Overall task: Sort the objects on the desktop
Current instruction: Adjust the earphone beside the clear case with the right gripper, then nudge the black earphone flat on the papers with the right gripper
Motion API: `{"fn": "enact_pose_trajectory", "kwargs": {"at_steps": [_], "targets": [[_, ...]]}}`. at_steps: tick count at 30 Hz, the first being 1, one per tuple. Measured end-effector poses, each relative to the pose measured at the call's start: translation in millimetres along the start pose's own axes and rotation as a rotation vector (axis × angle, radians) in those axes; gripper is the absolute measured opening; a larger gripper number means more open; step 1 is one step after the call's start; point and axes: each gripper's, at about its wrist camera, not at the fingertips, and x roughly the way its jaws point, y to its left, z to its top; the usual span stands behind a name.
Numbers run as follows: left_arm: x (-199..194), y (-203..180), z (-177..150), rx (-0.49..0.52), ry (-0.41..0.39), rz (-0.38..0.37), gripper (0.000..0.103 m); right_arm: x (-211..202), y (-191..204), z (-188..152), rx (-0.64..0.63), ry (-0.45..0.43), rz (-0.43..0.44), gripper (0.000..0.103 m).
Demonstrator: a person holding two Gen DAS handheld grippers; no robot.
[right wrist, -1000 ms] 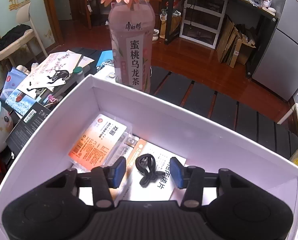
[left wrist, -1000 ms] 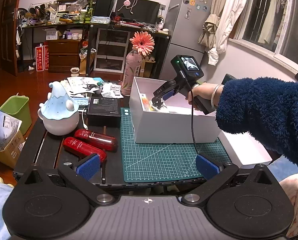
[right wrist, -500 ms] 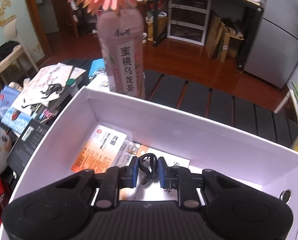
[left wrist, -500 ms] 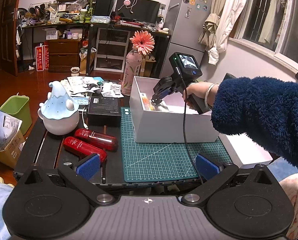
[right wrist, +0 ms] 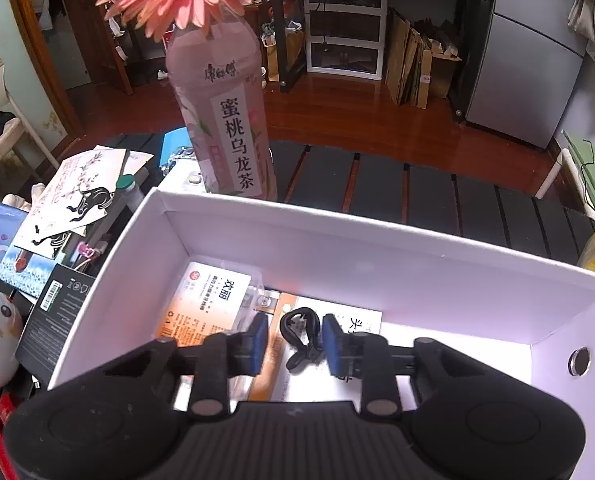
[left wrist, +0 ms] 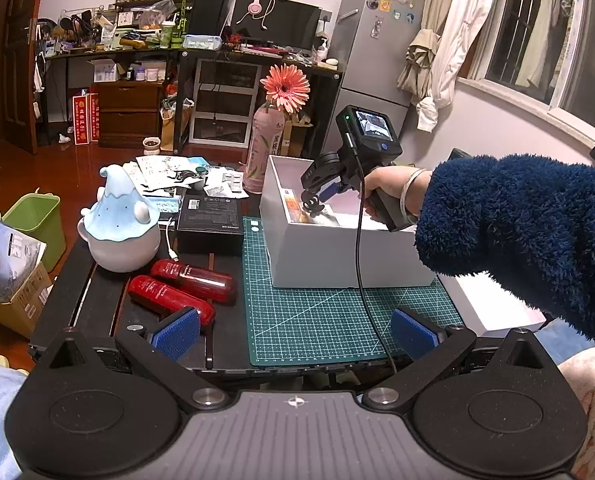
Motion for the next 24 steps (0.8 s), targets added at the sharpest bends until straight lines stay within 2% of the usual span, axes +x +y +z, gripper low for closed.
{"fn": "enact_pose_trajectory", "kwargs": {"at_steps": [5,12,15,20,24], "targets": [[1,1,-1,0.000,-0.001,0.002,0.103,-9,-2,2,-0.012,-0.012,0.001,0.032],[-2,-1,-2,0.014,-0.014,0.008,0.103,-10,-5,-3,-0.144,0.046,0.035,0.032],[0,0,-1,0.011,-0.010,0.005,0.103,-10,-4,-5,-0.252,0.070,0.031,0.032],[5,2,0,0.004,0.009,0.004,0.103,-3,7,-14,-0.463,0.101,-0.047,0.030],[5,1,0,0.006,0.014,0.007,0.103,6,16,-16,-0.540,0.096,-0.074,0.029]]}}
